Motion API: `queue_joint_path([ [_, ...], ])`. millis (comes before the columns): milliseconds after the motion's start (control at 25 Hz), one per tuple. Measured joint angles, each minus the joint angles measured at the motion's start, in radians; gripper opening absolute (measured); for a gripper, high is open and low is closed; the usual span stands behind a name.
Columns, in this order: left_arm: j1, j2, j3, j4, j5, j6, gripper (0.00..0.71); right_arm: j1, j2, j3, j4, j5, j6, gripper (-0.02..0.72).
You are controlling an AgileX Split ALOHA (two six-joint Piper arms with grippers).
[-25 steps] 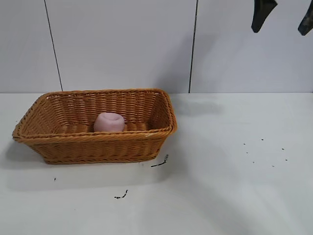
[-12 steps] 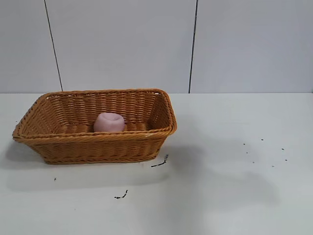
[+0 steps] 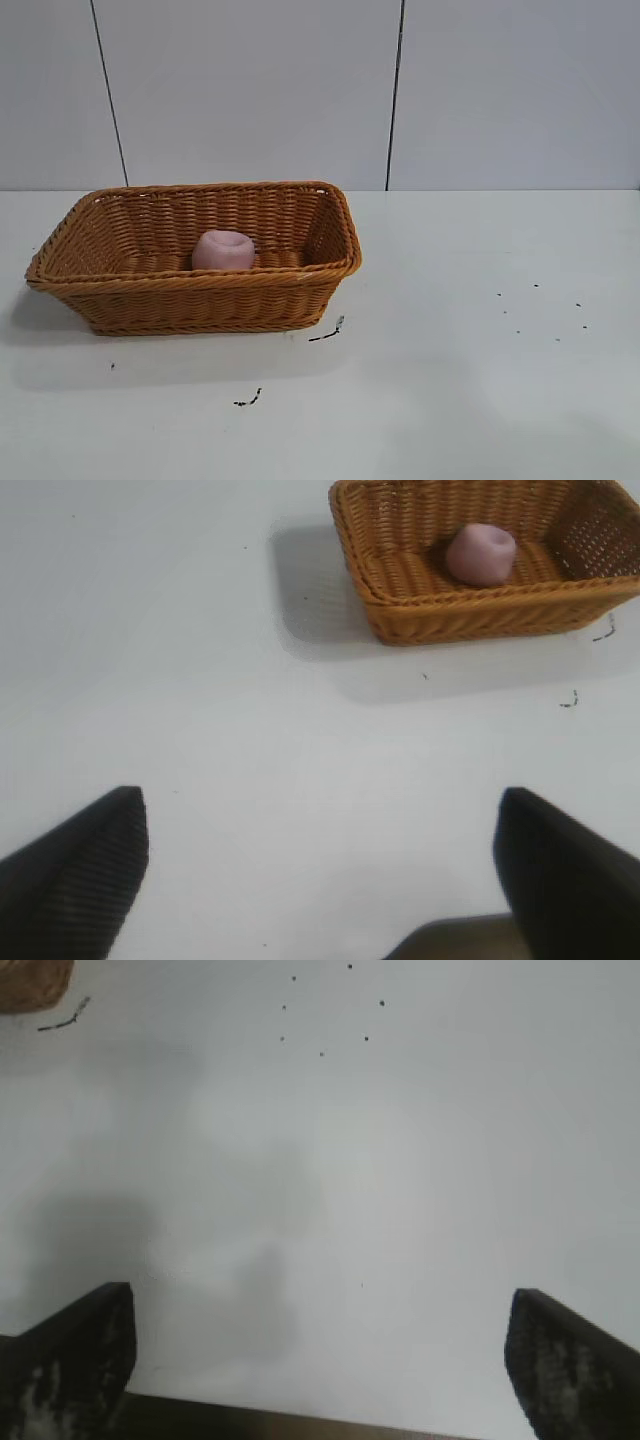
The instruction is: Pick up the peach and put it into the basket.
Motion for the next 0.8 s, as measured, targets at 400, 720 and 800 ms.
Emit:
queue_joint_path([
  [400,0.000,0.000,0.000,0.000,0.000,0.000,0.692,0.000,-0.117,0.001,-0.003,-0.006,0.000,0.689],
  [720,0.000,0.000,0.000,0.000,0.000,0.000,0.692,0.000,-0.117,0.001,-0.003,-0.006,0.000,0.689],
  [800,0.000,0.000,0.000,0.000,0.000,0.000,0.692,0.000,-0.117,0.001,-0.003,-0.006,0.000,0.689],
])
